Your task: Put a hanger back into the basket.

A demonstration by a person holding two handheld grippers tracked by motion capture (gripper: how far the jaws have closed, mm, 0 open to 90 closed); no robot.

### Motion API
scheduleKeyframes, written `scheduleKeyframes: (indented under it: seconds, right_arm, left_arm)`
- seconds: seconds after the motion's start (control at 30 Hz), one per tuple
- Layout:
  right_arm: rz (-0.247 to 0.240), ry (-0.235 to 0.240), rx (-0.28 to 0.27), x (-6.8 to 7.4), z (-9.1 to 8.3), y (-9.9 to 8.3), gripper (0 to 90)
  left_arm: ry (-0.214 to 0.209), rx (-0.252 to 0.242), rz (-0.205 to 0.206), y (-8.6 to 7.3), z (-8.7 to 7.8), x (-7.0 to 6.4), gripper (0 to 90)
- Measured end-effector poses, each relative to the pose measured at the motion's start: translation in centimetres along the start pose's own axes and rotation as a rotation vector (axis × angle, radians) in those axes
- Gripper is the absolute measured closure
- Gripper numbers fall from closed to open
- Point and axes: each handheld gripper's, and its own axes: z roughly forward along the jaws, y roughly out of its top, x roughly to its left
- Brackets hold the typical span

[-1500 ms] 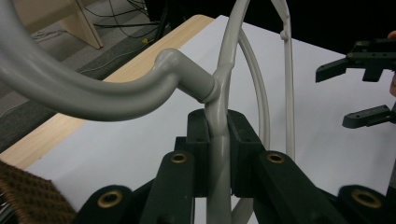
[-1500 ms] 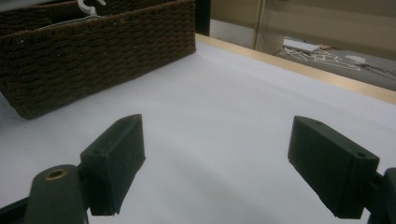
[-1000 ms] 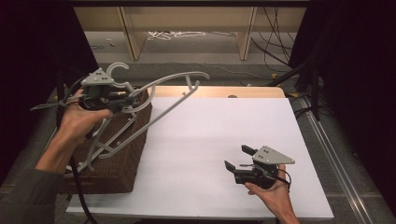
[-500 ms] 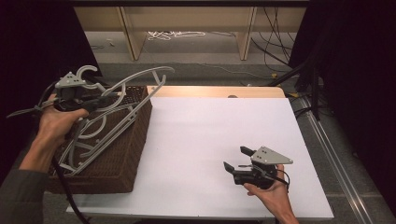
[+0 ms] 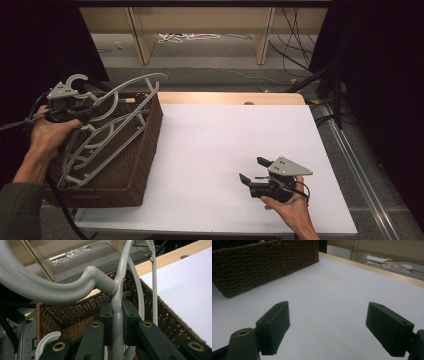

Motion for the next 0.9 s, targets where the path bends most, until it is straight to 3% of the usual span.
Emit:
scheduleKeyframes:
  seconds: [0.47, 0.6, 0.67, 0.83, 0.9]
  right_arm:
    - [0.019, 0.011, 0.012, 0.0, 0.1, -0.1, 20.2]
    - [0.001, 0.008, 0.008, -0.1, 0.2, -0.2, 20.3]
    - [0.004, 0.009, 0.009, 0.0, 0.2, -0.1, 20.2]
    - [0.002, 0.008, 0.009, -0.1, 0.3, -0.2, 20.0]
    - [0.009, 0.019, 0.034, 0.0, 0.2, -0.2, 20.0]
  left_arm:
    - [0.034, 0.031, -0.021, -2.9, 0.2, 1.6, 81.1]
    - [0.05, 0.048, -0.026, -3.8, 0.3, 2.2, 81.2]
    - [0.051, 0.083, 0.004, -4.2, 0.2, 2.5, 81.2]
    - [0.062, 0.099, 0.0, -5.1, 0.5, 2.8, 81.1]
    - [0.062, 0.103, 0.002, -5.3, 0.7, 2.8, 81.1]
